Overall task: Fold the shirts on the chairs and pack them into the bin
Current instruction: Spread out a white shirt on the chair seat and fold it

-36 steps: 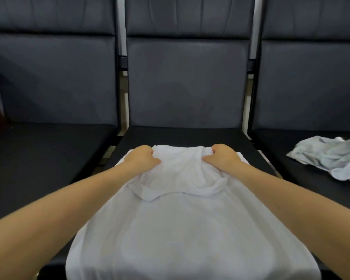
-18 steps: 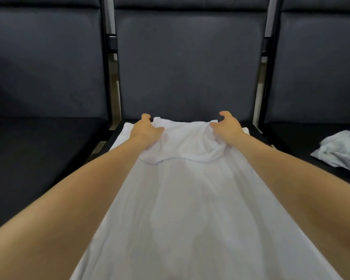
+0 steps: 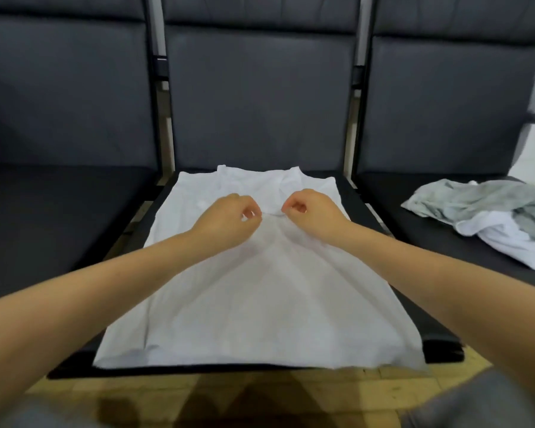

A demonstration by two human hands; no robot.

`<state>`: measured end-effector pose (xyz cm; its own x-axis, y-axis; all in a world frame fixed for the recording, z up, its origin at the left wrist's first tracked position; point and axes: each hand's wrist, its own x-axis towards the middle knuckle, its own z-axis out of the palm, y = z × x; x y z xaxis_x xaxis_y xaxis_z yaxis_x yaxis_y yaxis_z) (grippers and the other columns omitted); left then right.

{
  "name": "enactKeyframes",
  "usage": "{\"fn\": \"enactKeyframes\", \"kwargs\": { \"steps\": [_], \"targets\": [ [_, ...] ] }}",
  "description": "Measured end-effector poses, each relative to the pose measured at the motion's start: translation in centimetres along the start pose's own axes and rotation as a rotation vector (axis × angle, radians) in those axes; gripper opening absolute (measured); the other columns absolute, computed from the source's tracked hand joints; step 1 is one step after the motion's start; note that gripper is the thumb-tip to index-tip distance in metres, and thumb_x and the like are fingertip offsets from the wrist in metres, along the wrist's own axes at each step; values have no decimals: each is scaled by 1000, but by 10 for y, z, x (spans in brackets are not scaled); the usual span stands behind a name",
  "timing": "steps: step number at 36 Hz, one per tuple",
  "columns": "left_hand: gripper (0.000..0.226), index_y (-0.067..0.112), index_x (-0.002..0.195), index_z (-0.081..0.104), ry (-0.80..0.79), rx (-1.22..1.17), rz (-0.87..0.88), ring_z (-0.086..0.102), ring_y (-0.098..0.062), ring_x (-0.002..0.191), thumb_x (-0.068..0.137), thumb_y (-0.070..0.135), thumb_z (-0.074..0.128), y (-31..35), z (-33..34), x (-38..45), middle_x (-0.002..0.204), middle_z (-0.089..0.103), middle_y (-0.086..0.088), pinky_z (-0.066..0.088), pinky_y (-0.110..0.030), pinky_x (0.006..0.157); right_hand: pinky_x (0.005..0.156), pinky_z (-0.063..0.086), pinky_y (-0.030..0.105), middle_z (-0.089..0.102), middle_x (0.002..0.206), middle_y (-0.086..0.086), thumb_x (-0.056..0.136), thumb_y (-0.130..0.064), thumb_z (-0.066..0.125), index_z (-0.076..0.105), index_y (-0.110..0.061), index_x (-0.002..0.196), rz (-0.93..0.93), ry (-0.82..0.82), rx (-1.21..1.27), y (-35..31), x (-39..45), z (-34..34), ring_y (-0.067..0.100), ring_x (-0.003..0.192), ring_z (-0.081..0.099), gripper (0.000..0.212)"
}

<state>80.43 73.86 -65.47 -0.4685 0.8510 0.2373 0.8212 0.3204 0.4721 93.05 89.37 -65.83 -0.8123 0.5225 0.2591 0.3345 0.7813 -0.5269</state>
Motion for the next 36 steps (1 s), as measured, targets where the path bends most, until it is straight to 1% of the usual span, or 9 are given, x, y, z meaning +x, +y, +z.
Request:
{"fn": "enactKeyframes", "kwargs": {
  "steps": [2,5,9,13,20,26,29,33,36],
  "targets": [
    [12,21,85,63,-27,42,79,55,-10,80,92,25,54,12,-3,-26,91,63,6,41,-23,72,68,42,16,58,83,-15,92,-18,55,70,-19,90,-14,-30,22,-7,-23,-8,4,75,54,15],
    [19,19,78,63,-101,112,174,48,-3,67,92,28,56,24,-6,-63,75,58,11,33,-20,62,66,42,15,60,78,-13,91,-22,60,67,-23,84,-26,-141,66,-18,-56,-20,4,69,53,11],
    [18,33,76,49,-265,214,258,46,-1,72,91,41,55,29,-4,-111,77,50,12,38,-20,66,62,41,13,56,71,-11,89,-25,65,68,-16,88,-78,-282,44,-31,-103,-33,3,61,47,10],
    [15,32,86,49,-257,229,325,44,-3,81,92,46,51,24,1,-124,85,47,12,41,-26,74,76,46,27,56,86,-5,83,-39,72,61,-22,96,-198,-426,-120,-27,-137,-28,11,78,52,24],
    [36,37,96,56,-216,154,406,44,-2,90,84,63,34,12,2,-136,95,49,15,44,-26,81,85,41,29,47,101,-7,74,-56,76,54,-23,115,-380,-345,-258,-16,-162,-21,13,96,43,57],
    [49,36,108,57,-214,195,438,43,-2,96,80,71,40,12,0,-148,107,49,15,42,-24,86,77,46,31,57,105,0,90,-51,52,64,-21,110,-574,-235,-283,-14,-170,-15,18,94,51,38],
    [55,35,115,56,-194,231,448,40,0,97,76,73,48,8,1,-153,110,47,17,40,-20,84,74,44,29,58,96,-3,94,-35,54,66,-18,101,-523,-185,-179,-18,-169,-6,14,87,51,22],
    [51,26,111,57,-93,332,495,46,-9,90,81,66,43,7,6,-155,104,51,10,43,-25,73,68,39,20,53,80,-10,99,-23,53,54,-18,93,-263,-215,37,-26,-157,-5,6,72,48,7],
    [34,22,91,56,-46,178,303,47,-11,82,91,52,39,14,8,-149,87,53,8,40,-29,70,64,37,22,49,74,-8,102,-19,45,46,-16,94,-147,-224,93,-28,-146,-7,6,67,45,9]
  ]
}}
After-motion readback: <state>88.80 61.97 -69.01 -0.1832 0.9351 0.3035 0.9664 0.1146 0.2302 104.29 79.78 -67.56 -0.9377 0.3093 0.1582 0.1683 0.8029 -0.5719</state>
